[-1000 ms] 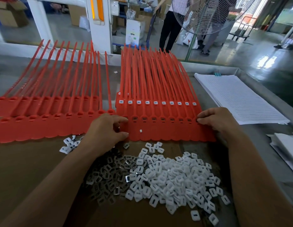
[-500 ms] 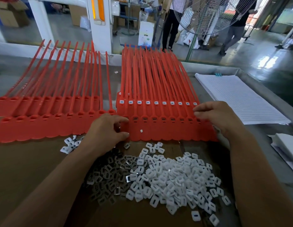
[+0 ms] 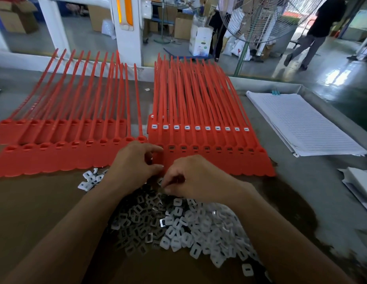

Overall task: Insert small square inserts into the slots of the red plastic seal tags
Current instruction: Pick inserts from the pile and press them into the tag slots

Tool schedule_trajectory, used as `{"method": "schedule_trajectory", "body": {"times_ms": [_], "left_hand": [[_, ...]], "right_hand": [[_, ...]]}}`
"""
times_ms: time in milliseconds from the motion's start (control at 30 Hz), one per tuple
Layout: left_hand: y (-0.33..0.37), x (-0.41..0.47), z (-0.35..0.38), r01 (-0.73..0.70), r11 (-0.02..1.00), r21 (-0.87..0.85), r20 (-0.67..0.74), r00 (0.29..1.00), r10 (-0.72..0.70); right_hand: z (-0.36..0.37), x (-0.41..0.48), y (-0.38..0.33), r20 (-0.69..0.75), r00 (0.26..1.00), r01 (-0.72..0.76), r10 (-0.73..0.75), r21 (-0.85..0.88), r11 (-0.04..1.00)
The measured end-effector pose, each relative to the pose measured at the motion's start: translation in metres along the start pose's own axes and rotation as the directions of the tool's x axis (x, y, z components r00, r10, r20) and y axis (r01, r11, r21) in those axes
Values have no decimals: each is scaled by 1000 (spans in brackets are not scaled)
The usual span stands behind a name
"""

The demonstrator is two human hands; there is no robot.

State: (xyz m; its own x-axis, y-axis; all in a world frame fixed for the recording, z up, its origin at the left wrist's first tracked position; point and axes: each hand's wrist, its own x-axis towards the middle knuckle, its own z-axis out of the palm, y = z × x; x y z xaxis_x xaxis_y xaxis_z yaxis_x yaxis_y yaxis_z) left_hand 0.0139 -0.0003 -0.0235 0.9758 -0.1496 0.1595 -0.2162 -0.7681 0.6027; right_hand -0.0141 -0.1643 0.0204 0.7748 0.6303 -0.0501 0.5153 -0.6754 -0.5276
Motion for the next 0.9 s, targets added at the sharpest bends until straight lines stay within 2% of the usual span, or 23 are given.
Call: {"method": "schedule_trajectory", "body": {"times_ms": [433, 633, 767, 900], "left_hand": [[-1, 0, 1, 4, 1000, 3, -6, 1000, -4], [2, -1, -2, -9, 1000, 2, 9, 1000, 9], [3, -2, -3, -11, 1000, -18, 29, 1000, 11], [4, -3, -2, -1, 1000, -15, 2, 1000, 1]], "right_hand": [[9, 2, -5, 15, 1000, 4, -2, -83, 997], [9, 1, -1, 28, 1000, 4, -5, 7, 1000], [4, 0, 3, -81, 996, -13, 28, 182, 983], [-7, -4, 9, -161, 985, -17, 55, 226, 974]]}}
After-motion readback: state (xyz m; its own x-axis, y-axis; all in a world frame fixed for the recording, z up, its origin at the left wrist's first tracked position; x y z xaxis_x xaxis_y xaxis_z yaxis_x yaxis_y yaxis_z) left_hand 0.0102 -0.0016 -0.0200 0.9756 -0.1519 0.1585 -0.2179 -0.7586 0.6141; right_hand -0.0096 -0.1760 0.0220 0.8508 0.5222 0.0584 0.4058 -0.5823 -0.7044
